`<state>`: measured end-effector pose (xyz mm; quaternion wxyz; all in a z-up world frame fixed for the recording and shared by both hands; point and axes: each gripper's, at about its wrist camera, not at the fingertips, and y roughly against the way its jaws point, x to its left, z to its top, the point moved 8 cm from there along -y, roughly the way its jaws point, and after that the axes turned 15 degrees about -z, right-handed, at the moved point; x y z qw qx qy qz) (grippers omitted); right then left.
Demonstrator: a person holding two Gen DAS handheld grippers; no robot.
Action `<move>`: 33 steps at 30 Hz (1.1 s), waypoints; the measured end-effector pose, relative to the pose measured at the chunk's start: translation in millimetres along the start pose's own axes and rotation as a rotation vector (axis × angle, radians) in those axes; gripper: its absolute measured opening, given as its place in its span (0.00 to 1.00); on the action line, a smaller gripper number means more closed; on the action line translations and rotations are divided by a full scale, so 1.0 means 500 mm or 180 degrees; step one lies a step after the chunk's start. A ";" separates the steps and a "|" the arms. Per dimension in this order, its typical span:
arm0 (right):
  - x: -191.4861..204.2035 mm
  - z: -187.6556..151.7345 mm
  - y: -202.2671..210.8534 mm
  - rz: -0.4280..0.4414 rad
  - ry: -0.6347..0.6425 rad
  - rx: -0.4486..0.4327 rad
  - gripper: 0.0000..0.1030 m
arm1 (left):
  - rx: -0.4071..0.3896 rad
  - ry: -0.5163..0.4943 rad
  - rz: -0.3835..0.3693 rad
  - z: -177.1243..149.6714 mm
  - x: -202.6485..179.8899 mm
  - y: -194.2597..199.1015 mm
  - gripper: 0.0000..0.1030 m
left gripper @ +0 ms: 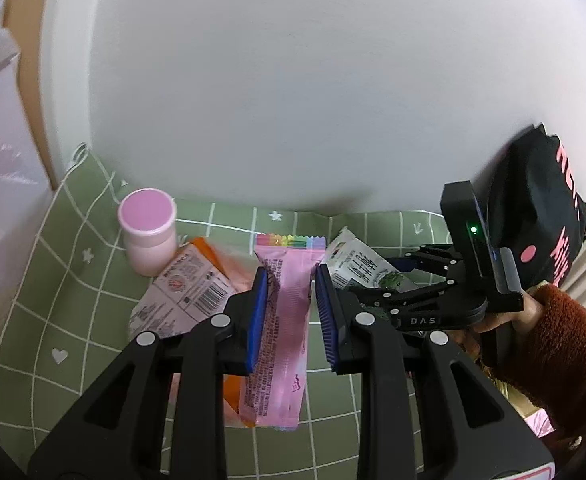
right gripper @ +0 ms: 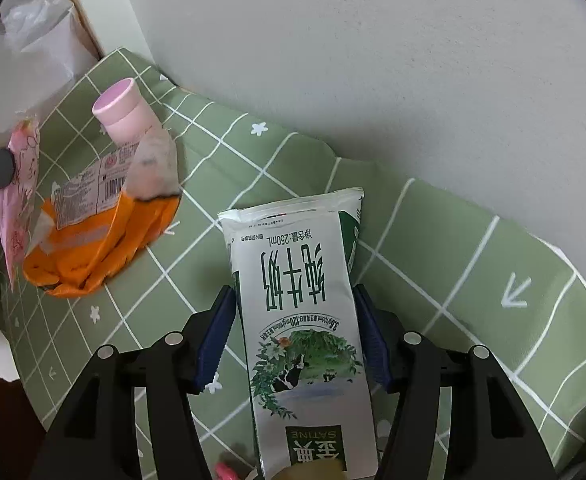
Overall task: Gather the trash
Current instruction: 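Close the left tool on the pink candy bar wrapper while the right tool grasps the white milk carton, then carry the pink wrapper and milk carton over the bin and open both tools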
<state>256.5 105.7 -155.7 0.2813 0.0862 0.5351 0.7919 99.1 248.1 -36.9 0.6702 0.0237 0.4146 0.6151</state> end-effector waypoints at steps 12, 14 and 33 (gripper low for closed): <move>-0.069 -0.021 0.198 -0.0258 -0.0666 -0.0689 0.51 | -0.0138 0.0019 -0.0111 0.014 0.000 0.011 0.22; -0.082 -0.034 0.239 -0.0333 -0.0821 -0.0828 0.51 | -0.0120 -0.0010 -0.0154 0.016 -0.013 0.007 0.22; -0.168 -0.198 0.520 -0.1221 -0.1749 -0.1476 0.50 | -0.0103 -0.1017 -0.0540 0.055 -0.285 0.011 0.22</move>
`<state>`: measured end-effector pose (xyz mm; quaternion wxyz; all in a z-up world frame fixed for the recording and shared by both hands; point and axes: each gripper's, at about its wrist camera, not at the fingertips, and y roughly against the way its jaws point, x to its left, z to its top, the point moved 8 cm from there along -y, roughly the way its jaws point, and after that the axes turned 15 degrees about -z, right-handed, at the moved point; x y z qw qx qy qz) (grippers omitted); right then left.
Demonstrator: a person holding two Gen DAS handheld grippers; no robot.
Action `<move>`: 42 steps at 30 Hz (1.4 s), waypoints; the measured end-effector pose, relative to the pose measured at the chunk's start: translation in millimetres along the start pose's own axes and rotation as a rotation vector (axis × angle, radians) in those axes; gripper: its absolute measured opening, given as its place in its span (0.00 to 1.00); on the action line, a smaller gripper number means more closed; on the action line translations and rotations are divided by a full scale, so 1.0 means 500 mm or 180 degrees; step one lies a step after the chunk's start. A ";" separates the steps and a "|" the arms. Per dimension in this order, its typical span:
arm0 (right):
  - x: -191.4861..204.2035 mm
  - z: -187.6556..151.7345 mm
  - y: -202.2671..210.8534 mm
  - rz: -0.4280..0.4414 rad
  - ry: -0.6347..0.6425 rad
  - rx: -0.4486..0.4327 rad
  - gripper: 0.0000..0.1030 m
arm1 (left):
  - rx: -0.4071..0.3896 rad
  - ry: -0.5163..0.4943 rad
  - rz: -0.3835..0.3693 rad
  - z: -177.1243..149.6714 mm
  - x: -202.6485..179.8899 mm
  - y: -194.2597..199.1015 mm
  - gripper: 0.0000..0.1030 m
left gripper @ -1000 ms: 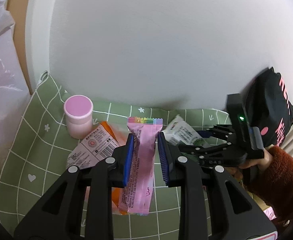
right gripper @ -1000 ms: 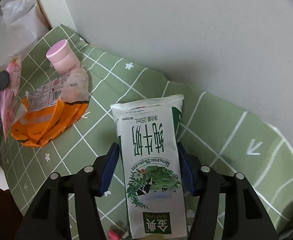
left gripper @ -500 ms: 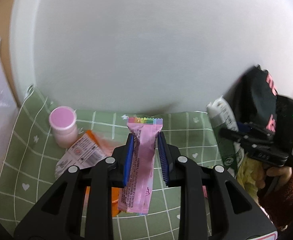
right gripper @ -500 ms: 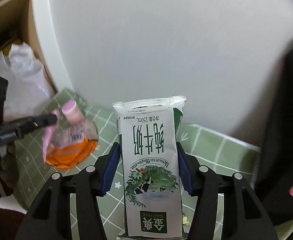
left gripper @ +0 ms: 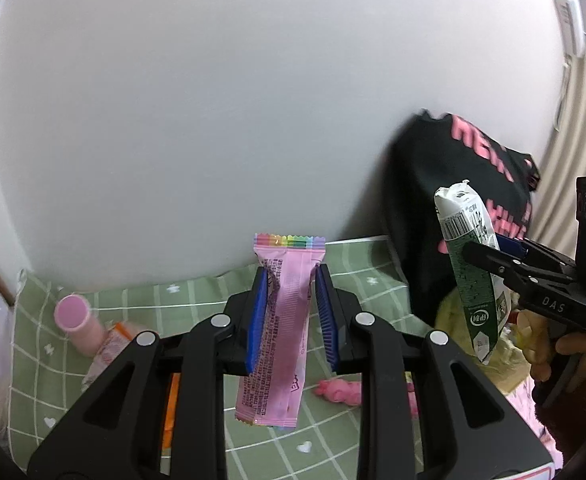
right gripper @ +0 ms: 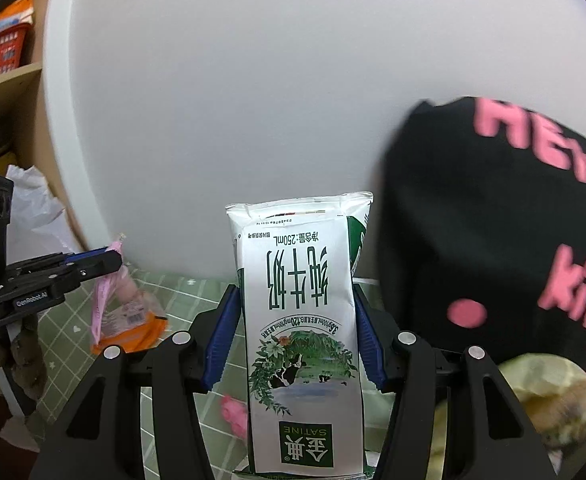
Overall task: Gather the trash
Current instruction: 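Carry the pink wrapper and milk carton over the bin and open both tools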
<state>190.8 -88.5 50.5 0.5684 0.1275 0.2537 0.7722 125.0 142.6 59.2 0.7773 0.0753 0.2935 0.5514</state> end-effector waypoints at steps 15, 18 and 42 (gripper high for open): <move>-0.239 -0.090 0.145 -0.0890 -0.0667 -0.0032 0.50 | 0.0316 -0.0615 -0.0792 -0.002 -0.243 -0.107 0.22; -0.279 -0.105 0.170 -0.1038 -0.0742 -0.0039 0.50 | 0.0350 -0.0717 -0.0967 -0.002 -0.293 -0.133 0.22; -0.499 -0.176 0.091 -0.1066 -0.1232 0.0283 0.50 | 0.1095 -0.0093 -0.2528 -0.004 -0.570 -0.447 0.22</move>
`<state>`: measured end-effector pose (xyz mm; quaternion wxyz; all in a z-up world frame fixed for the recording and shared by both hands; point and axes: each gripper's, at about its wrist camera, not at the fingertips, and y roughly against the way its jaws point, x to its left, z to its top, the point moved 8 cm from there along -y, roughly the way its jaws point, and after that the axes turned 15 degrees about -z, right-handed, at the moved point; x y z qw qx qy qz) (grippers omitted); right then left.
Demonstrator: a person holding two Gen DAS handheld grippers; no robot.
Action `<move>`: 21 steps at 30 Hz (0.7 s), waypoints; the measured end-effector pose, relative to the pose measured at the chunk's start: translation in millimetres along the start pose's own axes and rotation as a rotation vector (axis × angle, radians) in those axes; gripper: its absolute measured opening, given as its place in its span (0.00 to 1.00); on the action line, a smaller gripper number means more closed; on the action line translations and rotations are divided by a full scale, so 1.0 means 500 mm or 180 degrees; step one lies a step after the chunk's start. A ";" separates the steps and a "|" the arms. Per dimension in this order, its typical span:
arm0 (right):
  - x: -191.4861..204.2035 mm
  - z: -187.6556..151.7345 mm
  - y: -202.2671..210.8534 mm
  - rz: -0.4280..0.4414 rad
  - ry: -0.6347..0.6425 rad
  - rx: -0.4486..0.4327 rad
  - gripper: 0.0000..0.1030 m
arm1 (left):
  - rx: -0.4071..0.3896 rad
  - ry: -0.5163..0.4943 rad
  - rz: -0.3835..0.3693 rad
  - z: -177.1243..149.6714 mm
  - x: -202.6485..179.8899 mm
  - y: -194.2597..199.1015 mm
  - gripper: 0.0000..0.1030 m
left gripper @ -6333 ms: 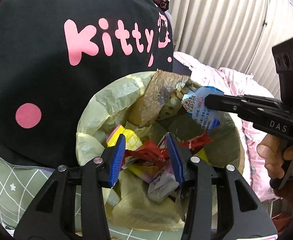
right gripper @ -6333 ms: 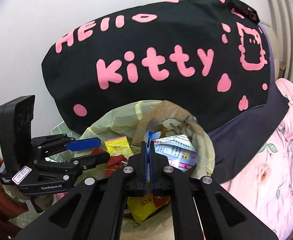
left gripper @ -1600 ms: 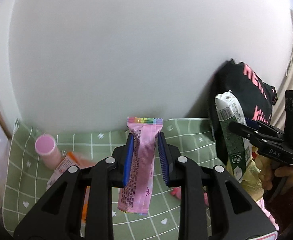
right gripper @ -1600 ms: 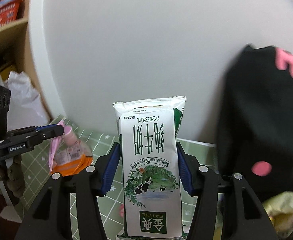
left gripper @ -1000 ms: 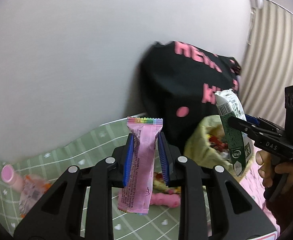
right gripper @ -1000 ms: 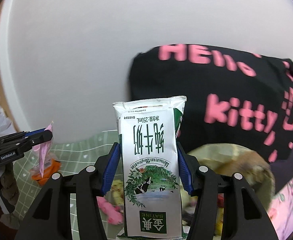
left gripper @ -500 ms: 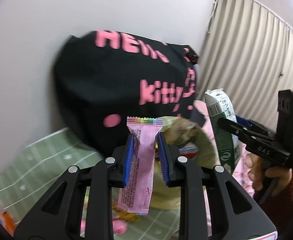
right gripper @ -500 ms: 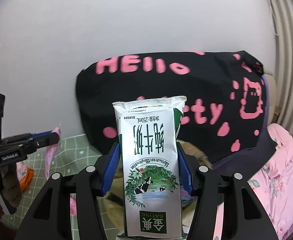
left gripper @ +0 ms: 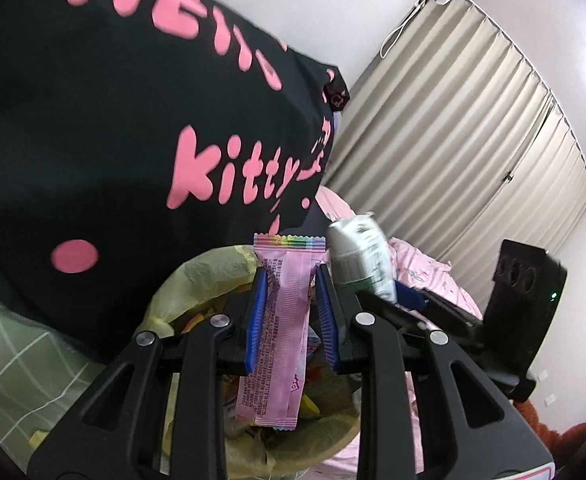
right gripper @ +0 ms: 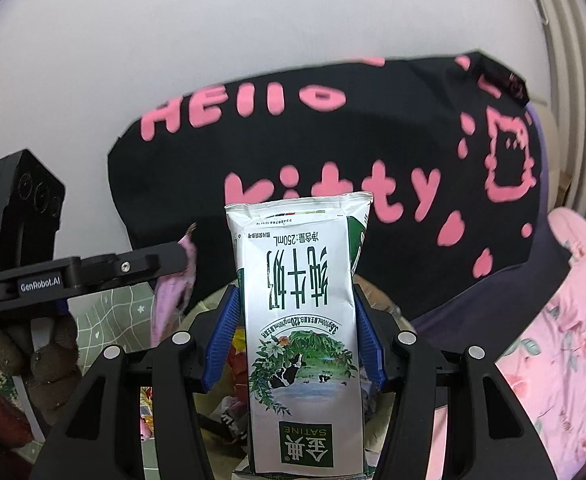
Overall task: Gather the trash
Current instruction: 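Carry the pink wrapper and milk carton over the bin and open both tools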
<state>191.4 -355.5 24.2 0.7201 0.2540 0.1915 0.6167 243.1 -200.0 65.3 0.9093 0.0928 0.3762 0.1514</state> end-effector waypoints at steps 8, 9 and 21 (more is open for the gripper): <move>0.000 -0.040 -0.052 0.0004 0.0089 0.0247 0.49 | 0.0407 0.0154 0.0209 -0.054 0.078 -0.065 0.22; 0.000 -0.043 -0.055 0.0010 0.0078 0.0268 0.49 | 0.0433 0.0188 0.0211 -0.059 0.085 -0.069 0.22; -0.001 -0.057 -0.038 -0.0072 0.0020 0.0304 0.50 | 0.0347 0.0388 0.0012 -0.053 0.089 -0.043 0.37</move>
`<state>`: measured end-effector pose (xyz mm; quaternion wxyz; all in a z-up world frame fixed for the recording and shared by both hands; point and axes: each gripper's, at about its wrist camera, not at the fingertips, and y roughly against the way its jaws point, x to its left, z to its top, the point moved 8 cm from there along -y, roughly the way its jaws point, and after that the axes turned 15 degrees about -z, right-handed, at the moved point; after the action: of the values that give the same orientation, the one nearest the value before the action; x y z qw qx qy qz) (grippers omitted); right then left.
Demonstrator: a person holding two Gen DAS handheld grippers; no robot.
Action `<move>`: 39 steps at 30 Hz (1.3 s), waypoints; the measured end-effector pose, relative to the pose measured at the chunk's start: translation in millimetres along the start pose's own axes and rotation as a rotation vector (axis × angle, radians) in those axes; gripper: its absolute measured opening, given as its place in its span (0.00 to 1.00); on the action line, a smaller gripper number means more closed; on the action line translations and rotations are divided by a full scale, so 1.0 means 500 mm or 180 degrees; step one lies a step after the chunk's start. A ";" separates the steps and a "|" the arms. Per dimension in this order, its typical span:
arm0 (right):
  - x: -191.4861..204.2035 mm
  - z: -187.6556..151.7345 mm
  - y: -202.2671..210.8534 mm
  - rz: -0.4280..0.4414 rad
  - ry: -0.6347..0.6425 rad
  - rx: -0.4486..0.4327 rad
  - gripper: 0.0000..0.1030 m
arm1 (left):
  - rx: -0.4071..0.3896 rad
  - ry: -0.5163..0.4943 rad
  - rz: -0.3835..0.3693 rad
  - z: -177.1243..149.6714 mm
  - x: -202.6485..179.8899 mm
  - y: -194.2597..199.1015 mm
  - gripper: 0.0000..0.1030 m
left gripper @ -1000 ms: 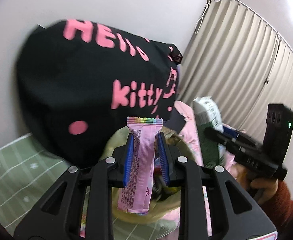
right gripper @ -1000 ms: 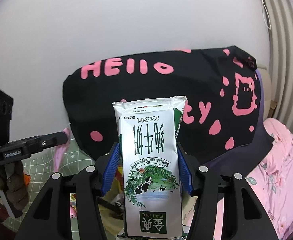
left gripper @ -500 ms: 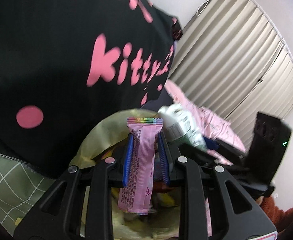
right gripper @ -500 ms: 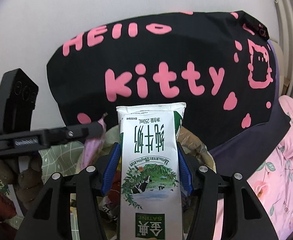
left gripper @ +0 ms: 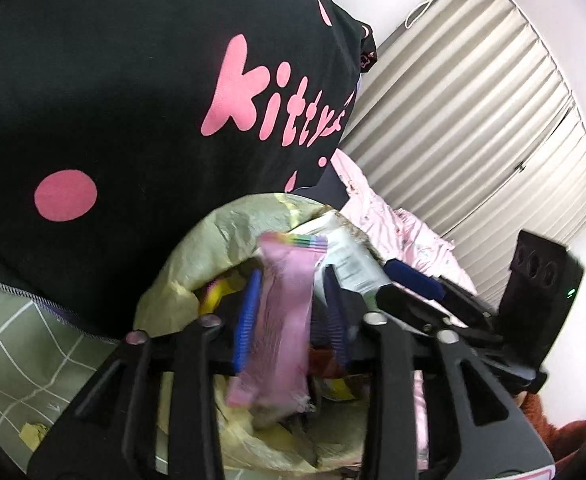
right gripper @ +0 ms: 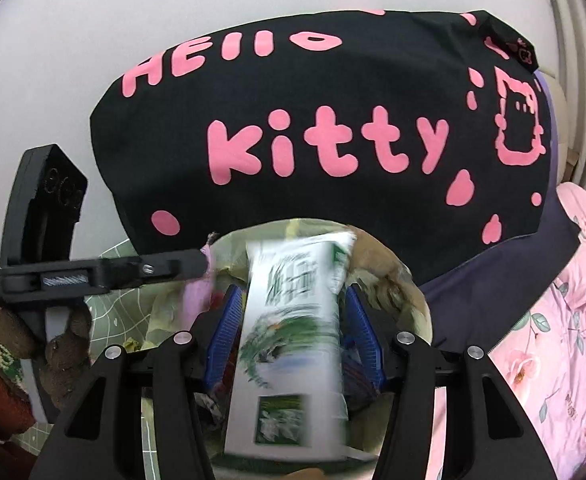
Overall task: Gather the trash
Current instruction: 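Carry the pink wrapper and milk carton over the bin and open both tools, then return both tools to the mat over the orange bag and yellow snack stick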
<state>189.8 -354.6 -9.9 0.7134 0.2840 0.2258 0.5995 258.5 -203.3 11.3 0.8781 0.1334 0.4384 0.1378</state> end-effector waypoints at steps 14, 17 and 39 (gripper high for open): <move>0.064 0.000 0.049 0.0001 0.0049 -0.0176 0.51 | -0.0509 -0.0354 0.0844 -0.060 0.005 0.199 0.51; 0.124 -0.004 0.057 0.0126 0.0217 -0.0216 0.51 | -0.0632 -0.0326 0.1195 -0.102 0.038 0.292 0.51; 0.577 -0.188 0.002 0.1106 0.1584 0.0303 0.52 | -0.1306 0.0383 0.2941 -0.374 0.175 0.741 0.52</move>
<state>178.5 -57.9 -72.9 0.5089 0.1959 0.3696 0.7524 112.0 192.6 -29.8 0.7067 0.1299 0.3473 0.6025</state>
